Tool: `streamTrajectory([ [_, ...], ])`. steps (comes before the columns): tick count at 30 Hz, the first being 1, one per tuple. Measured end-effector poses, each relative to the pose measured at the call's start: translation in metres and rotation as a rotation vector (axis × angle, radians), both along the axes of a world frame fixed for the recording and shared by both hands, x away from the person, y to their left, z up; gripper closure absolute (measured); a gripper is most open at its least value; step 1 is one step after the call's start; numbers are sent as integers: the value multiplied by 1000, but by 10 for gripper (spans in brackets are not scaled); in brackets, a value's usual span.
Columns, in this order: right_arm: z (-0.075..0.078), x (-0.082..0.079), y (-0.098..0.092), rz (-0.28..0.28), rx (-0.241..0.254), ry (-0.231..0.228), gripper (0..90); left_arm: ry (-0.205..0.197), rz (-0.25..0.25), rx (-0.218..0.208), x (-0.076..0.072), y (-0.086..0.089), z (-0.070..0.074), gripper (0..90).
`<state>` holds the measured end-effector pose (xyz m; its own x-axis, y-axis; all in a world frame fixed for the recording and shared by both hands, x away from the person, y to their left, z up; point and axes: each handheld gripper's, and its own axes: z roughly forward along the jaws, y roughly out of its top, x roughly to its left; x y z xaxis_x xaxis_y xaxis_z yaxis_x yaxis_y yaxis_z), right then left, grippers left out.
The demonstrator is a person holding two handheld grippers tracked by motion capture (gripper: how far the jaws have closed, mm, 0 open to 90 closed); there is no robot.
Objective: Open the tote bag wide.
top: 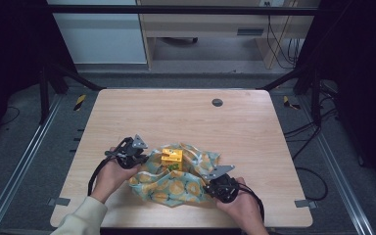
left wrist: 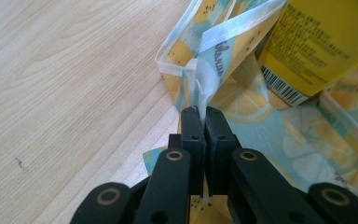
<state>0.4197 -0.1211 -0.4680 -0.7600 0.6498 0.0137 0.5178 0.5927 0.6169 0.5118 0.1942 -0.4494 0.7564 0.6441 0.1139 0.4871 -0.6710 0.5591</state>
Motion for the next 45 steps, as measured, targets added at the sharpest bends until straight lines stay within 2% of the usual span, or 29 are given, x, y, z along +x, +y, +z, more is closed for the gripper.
streamTrajectory([
  [17, -9, -4, -3, 9, -7, 26, 900, 9, 6, 4, -5, 3, -14, 884],
  [29, -13, -4, -7, 5, -45, 50, 900, 25, 22, 18, -4, 8, -19, 897],
  [33, -14, -4, -8, -1, -46, 54, 900, 17, 20, 29, -6, 8, -20, 895],
  [35, -14, -4, -8, 1, -39, 49, 900, 7, 12, 21, -7, 8, -18, 882],
  [36, -12, -4, -8, 0, -21, 33, 889, -6, 18, 7, -8, 7, -17, 830],
  [37, -12, -4, -8, 0, -21, 33, 889, -18, 17, -11, -9, 8, -15, 830],
  [38, -10, -4, -8, -4, -9, 20, 855, -31, 12, -34, -11, 8, -11, 818],
  [40, -4, -4, -9, -16, 22, -19, 725, -78, 16, -50, -14, 7, -3, 761],
  [41, 3, -6, -10, -36, 34, -53, 611, -111, 25, -55, -16, 7, 4, 650],
  [42, 3, -6, -10, -36, 34, -53, 611, -111, 25, -55, -16, 7, 4, 619],
  [43, 6, -7, -11, -42, 38, -65, 573, -135, 30, -65, -19, 7, 10, 619],
  [45, 18, -10, -13, -50, 54, -98, 465, -159, 30, -79, -22, 6, 17, 556],
])
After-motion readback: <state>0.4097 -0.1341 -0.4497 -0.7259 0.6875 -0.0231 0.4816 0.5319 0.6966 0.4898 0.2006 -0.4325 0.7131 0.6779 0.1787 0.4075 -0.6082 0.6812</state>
